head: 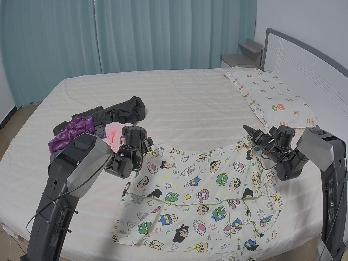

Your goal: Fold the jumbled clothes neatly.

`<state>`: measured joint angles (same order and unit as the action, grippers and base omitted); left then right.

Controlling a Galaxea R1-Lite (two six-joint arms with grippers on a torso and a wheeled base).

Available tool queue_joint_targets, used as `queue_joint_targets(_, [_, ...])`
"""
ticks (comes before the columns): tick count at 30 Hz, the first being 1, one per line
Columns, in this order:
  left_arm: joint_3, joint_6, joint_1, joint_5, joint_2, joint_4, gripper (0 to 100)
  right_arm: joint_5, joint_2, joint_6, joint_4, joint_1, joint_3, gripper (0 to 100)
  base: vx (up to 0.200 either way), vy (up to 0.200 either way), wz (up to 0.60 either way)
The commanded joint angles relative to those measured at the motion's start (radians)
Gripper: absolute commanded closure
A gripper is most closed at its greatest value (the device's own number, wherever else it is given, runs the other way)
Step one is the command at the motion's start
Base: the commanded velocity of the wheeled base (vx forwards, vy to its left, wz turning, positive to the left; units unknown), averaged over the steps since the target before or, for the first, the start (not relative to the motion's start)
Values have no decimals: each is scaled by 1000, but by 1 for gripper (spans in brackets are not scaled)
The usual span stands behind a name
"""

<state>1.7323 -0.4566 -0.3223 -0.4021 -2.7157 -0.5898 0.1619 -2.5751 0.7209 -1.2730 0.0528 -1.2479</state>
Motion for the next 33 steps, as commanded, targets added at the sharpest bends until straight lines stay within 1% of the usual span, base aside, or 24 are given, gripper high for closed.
queue_joint_targets(1, [65,-2,26,-14,-44,19,0,-71,-51,97,72,-11,-133,0,0,0,0])
queue_joint_targets(3, [72,-1,35,-30,-42,21,0,-87,-54,131,110,-22,-166,0,0,0,0])
queue_joint_targets(4, [72,-1,35,-30,-42,21,0,-87,-54,131,110,-22,-166,0,0,0,0])
queue_joint_targets(5, [70,-2,40,-35,-42,21,0,-97,-59,129,185,-22,-174,0,0,0,0])
queue_joint_targets(6, [61,-2,40,-37,-42,21,0,-102,-65,120,225,-22,-180,0,0,0,0])
queue_joint_targets(10, [32,-2,40,-37,-33,21,0,-105,-59,117,311,-40,-205,0,0,0,0])
queue_joint_targets(11, [21,-4,40,-37,-29,21,0,-113,-56,123,345,-45,-228,0,0,0,0])
queue_joint_targets(13, [0,-4,40,-37,-13,21,0,-151,-59,135,415,-47,-265,0,0,0,0])
queue_joint_targets(15, [-34,-7,40,-35,4,18,0,-171,-60,155,449,-45,-294,0,0,0,0])
queue_joint_targets(17, [-60,-10,39,-35,21,15,0,-171,-50,212,446,-51,-311,0,0,0,0])
queue_joint_targets(18, [-70,-16,39,-35,27,13,0,-171,-34,278,451,-60,-335,0,0,0,0])
queue_joint_targets(19, [-71,-17,39,-35,27,13,0,-171,-31,295,455,-64,-341,0,0,0,0])
queue_joint_targets(20, [-71,-28,39,-35,31,15,0,-174,-22,365,474,-73,-363,0,0,0,0])
queue_joint_targets(21, [-73,-34,39,-35,34,15,0,-174,-19,385,497,-76,-372,0,0,0,0])
queue_joint_targets(23, [-82,-40,39,-35,44,15,0,-177,-19,384,544,-77,-377,0,0,0,0])
queue_joint_targets(26, [-106,-42,39,-35,62,15,0,-182,-23,384,573,-94,-381,0,0,0,0])
queue_joint_targets(33, [-158,-43,40,-35,106,8,0,-194,-14,385,575,-122,-378,0,0,0,0])
